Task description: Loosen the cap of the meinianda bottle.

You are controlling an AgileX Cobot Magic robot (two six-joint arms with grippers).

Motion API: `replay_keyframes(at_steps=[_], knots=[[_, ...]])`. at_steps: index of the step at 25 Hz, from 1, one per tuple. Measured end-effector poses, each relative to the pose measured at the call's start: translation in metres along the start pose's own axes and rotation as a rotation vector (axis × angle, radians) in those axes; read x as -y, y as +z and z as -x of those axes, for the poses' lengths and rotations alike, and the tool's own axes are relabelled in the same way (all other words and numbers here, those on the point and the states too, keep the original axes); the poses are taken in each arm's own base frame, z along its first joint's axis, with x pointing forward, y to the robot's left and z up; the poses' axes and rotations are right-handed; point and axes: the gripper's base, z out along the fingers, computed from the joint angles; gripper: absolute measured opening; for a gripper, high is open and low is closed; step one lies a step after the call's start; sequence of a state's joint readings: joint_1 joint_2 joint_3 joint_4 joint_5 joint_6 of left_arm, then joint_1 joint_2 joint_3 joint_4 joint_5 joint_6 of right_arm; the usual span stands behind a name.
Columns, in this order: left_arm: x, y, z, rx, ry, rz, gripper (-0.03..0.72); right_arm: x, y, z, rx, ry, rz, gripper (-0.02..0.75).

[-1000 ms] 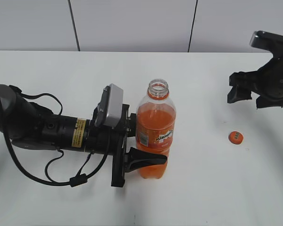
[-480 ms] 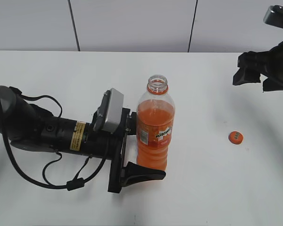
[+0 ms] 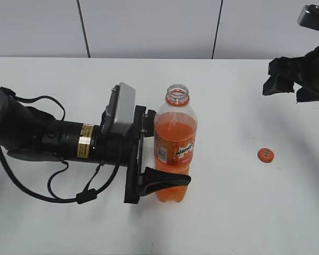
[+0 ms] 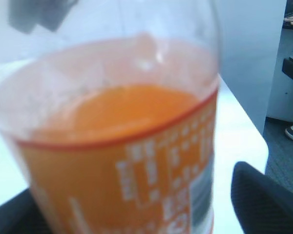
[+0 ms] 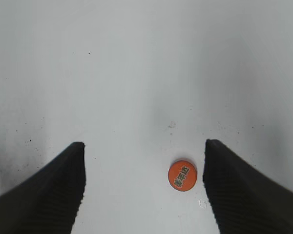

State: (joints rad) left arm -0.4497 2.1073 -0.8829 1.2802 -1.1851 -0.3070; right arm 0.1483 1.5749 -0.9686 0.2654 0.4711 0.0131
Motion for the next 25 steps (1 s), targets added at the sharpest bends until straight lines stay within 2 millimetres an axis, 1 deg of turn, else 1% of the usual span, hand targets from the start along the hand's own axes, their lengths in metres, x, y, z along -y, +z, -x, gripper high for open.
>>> replay_keyframes(at_steps=[4,8,18,22,25], knots=[[-0.002,-0.003,0.015,0.02,0.038,0.011,0.594,0.0,0.0,0.0,0.0,0.0,0.0,0.561],[-0.004,-0.008,0.034,0.042,0.091,0.025,0.594,0.0,0.0,-0.001,-0.009,0.001,0.001,0.561],[-0.002,-0.029,0.102,0.126,0.222,0.078,0.591,-0.001,-0.002,-0.006,-0.087,-0.001,0.001,0.561],[0.001,-0.04,0.131,0.184,0.195,0.125,0.591,-0.005,-0.009,0.0,-0.14,-0.009,0.012,0.561],[0.0,-0.051,0.157,0.226,0.188,0.214,0.591,-0.009,-0.017,0.005,-0.183,-0.017,0.021,0.561]])
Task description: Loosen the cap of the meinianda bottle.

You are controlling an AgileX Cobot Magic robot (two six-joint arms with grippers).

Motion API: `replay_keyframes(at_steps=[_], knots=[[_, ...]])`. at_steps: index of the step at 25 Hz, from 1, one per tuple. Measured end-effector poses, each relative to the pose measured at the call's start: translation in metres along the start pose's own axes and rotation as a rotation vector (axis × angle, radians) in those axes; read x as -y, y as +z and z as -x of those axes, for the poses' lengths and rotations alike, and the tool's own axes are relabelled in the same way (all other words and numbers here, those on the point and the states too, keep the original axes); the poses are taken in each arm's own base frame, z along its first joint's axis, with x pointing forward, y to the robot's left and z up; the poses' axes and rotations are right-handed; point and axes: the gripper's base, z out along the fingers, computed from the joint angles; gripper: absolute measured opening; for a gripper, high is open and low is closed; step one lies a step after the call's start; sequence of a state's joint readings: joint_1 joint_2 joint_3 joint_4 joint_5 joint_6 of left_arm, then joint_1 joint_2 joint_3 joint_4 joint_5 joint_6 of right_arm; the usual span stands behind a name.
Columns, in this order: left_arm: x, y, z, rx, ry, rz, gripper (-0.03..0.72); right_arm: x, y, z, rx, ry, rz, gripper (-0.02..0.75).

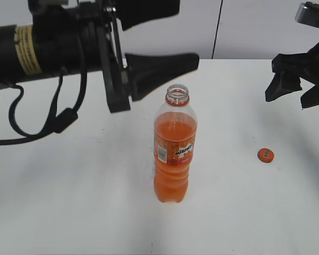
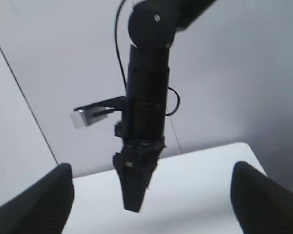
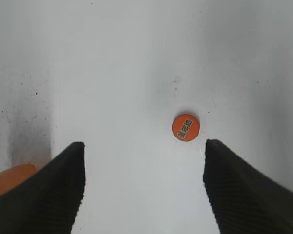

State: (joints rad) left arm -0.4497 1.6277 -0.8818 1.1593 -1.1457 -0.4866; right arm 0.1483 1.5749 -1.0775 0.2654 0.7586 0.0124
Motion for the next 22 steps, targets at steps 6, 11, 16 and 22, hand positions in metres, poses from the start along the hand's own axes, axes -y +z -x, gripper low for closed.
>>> replay_keyframes(at_steps=[6,11,16,22], knots=[[-0.026,-0.023,0.027,-0.236,-0.001,0.389,0.591,-0.007,-0.017,0.005,-0.091,-0.019,0.014,0.561],[-0.048,-0.057,0.008,-0.698,-0.101,0.736,0.591,-0.013,-0.033,0.013,-0.113,-0.038,0.026,0.561],[-0.053,-0.09,-0.002,-0.947,-0.403,1.009,0.591,-0.017,-0.044,0.019,-0.119,-0.051,0.033,0.561],[-0.073,-0.131,0.006,-1.076,-0.761,1.164,0.591,-0.017,-0.049,0.013,-0.197,-0.085,0.026,0.561]])
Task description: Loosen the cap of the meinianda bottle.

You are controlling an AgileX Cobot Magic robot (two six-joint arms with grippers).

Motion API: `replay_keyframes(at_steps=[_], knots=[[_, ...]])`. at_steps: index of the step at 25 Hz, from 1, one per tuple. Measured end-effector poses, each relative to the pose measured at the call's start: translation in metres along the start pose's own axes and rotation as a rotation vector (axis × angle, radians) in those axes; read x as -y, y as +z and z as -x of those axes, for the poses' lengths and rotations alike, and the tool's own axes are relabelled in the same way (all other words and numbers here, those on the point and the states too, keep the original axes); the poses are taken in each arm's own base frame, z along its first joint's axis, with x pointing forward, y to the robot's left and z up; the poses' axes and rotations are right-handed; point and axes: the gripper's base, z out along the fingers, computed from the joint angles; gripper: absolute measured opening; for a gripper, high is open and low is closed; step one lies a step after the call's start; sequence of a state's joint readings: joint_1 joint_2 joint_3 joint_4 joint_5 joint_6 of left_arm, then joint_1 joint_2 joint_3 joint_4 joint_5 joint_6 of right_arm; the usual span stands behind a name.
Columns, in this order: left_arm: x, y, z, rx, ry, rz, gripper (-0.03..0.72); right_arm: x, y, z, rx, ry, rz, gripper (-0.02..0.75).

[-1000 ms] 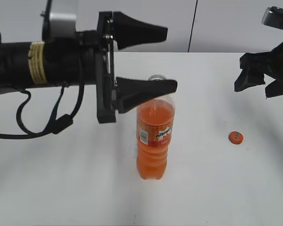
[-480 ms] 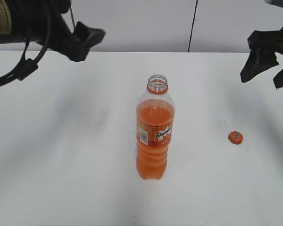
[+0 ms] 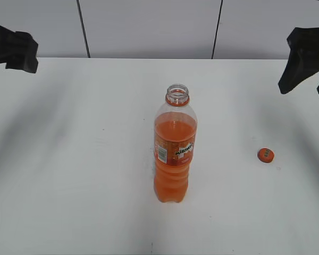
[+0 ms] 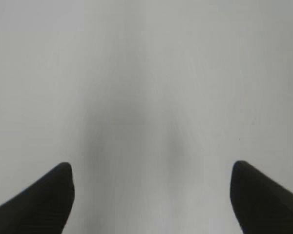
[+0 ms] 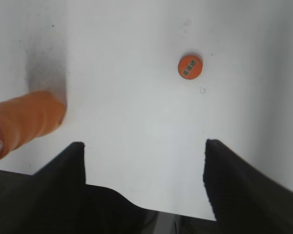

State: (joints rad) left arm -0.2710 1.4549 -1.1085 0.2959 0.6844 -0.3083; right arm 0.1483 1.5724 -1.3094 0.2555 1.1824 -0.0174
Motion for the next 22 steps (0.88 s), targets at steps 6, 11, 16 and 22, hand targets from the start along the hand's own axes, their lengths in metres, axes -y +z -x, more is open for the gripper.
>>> replay_keyframes(at_steps=[6,11,16,22], knots=[[-0.042,0.009,-0.009,-0.305,-0.165,-0.082,0.591,0.007,-0.001,-0.003,-0.031,-0.04,-0.081,0.561],[-0.065,0.015,-0.025,-0.491,-0.188,-0.071,0.587,0.014,-0.001,-0.003,-0.035,-0.061,-0.157,0.561],[-0.07,0.013,-0.03,-0.541,-0.16,-0.044,0.587,0.015,-0.002,-0.003,-0.027,0.017,-0.17,0.561],[-0.071,0.007,-0.035,-0.563,-0.145,-0.033,0.586,0.014,-0.012,-0.012,-0.004,0.026,-0.171,0.561]])
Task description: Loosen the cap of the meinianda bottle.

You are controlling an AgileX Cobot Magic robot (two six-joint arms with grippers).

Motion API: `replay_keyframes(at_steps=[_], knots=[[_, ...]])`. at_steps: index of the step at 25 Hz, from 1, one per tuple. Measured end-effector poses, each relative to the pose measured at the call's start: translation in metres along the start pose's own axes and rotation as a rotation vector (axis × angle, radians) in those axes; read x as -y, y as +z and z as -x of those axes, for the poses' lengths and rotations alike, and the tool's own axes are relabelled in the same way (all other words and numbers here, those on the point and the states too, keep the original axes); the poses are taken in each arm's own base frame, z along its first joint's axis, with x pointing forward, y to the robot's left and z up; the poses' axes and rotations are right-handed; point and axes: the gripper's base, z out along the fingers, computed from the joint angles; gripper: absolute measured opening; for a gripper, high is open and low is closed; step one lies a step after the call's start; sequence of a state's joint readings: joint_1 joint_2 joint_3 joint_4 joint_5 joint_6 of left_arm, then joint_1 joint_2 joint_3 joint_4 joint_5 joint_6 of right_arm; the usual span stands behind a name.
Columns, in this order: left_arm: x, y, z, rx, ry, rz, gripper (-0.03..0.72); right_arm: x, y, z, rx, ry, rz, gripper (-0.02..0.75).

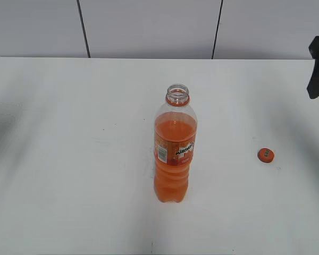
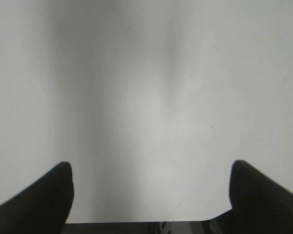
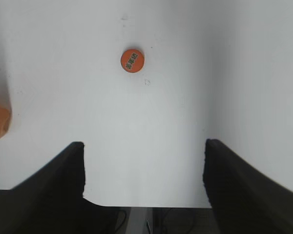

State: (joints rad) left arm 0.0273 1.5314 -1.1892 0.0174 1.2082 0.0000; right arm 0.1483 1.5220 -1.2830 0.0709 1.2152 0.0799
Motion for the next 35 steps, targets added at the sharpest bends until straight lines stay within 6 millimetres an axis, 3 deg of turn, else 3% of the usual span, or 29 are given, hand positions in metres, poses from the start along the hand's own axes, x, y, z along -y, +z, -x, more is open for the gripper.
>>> replay_keyframes(at_steps=[8,16,22,27,30,35], knots=[[0.0,-0.048,-0.06,0.162,-0.005,-0.008,0.587,0.005,-0.034,-0.07,0.088,-0.004,0.009,0.561],[0.0,-0.08,-0.169,0.433,-0.008,-0.002,0.586,0.013,-0.047,-0.151,0.198,-0.018,0.02,0.561],[0.001,-0.068,-0.232,0.592,-0.003,-0.002,0.586,0.019,-0.053,-0.208,0.367,-0.052,0.031,0.561],[0.001,-0.062,-0.275,0.778,0.014,0.007,0.583,0.024,-0.04,-0.241,0.49,-0.086,0.027,0.561],[0.002,-0.059,-0.295,0.875,0.015,0.009,0.584,0.027,-0.031,-0.257,0.547,-0.106,0.017,0.561],[0.002,-0.055,-0.309,0.947,0.015,0.002,0.584,0.029,-0.041,-0.281,0.745,-0.133,0.023,0.561]])
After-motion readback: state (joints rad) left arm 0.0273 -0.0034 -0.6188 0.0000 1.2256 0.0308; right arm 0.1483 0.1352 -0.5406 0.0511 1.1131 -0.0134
